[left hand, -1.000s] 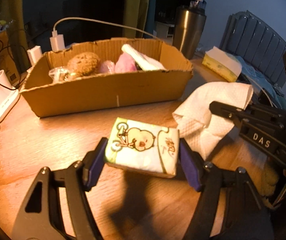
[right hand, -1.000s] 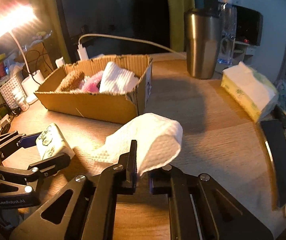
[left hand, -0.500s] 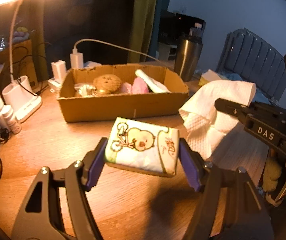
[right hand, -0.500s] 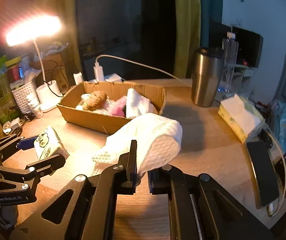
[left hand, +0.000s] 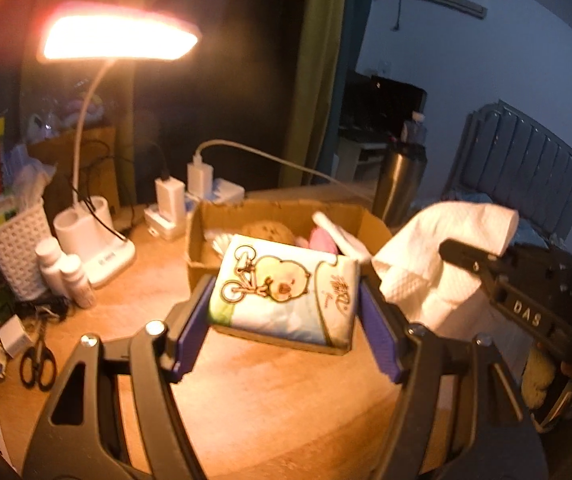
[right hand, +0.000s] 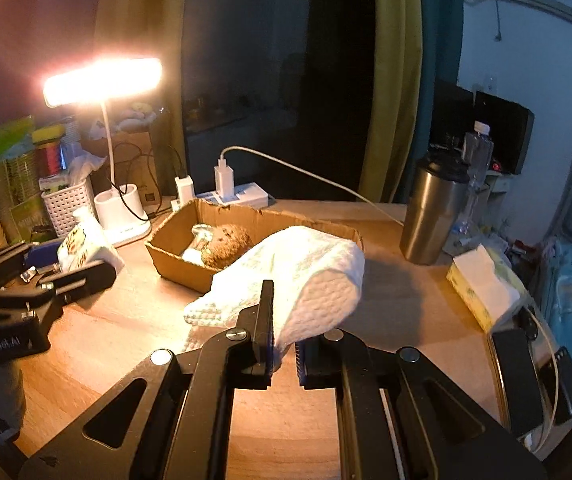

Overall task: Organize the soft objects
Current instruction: 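Lift and carry the tissue pack and white tissue over the cardboard box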

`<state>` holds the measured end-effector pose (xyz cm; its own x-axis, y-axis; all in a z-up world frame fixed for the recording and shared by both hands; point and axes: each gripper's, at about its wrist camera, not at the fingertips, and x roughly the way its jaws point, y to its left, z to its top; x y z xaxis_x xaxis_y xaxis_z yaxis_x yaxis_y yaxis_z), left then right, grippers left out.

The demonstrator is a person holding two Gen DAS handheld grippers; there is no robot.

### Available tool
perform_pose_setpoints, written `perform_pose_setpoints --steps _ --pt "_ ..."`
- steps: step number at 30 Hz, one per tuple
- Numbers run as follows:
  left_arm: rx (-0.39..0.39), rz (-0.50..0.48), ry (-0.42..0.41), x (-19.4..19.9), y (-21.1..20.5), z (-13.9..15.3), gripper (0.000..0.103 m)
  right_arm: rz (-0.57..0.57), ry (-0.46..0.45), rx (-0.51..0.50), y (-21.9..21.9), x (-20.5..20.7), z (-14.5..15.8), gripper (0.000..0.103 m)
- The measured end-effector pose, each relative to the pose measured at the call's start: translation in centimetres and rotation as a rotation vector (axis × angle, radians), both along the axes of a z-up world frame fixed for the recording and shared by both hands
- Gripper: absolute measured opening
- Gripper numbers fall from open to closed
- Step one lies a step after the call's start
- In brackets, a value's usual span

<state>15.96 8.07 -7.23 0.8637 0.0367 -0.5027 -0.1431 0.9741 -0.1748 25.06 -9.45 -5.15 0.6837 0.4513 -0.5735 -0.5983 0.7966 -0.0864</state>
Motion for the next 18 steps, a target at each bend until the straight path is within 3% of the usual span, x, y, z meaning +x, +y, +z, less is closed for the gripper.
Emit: perform_pose_setpoints --steps 18 --pt "0.026 0.095 -0.118 1.3 4.1 5.2 0.07 0.012 -0.08 0.049 2.0 2.9 3.5 0.009"
